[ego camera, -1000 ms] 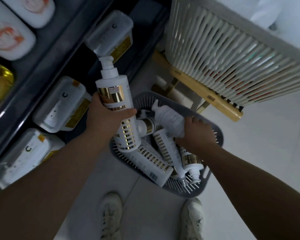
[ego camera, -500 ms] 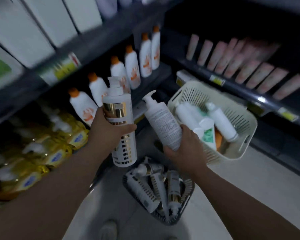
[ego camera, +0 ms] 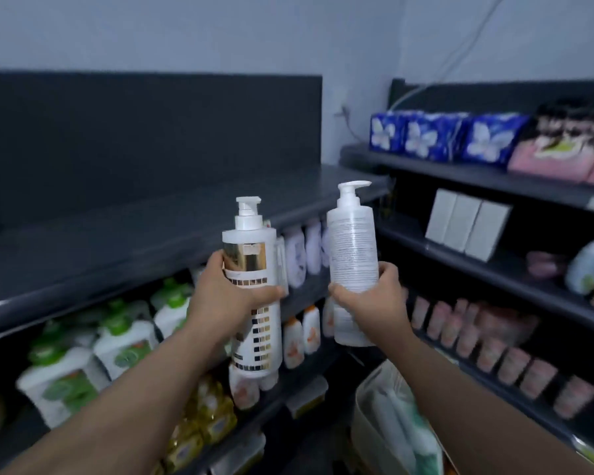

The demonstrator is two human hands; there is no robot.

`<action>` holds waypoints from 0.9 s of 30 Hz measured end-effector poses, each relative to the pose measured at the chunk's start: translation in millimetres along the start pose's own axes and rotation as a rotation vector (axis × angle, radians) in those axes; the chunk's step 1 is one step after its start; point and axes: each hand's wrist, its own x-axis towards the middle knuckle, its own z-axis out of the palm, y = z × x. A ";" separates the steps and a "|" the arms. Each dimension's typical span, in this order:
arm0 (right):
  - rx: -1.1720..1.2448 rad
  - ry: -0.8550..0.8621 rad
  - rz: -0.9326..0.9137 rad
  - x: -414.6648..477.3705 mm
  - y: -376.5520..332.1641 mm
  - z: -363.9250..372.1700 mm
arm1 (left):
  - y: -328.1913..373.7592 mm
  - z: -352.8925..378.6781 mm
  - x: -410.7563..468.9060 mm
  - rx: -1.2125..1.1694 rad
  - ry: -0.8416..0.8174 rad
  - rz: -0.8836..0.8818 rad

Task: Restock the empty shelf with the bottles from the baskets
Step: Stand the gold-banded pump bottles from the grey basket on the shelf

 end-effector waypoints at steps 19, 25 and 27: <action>0.317 -0.368 0.015 32.5 -207.4 131.6 | 105.7 -209.8 23.1 -0.176 0.292 0.006; 0.355 -0.465 0.001 49.5 -239.6 198.5 | 94.5 -271.4 78.3 -0.166 0.228 -0.046; 0.365 -0.478 0.005 57.8 -246.0 219.4 | 90.1 -288.7 98.3 -0.172 0.200 -0.057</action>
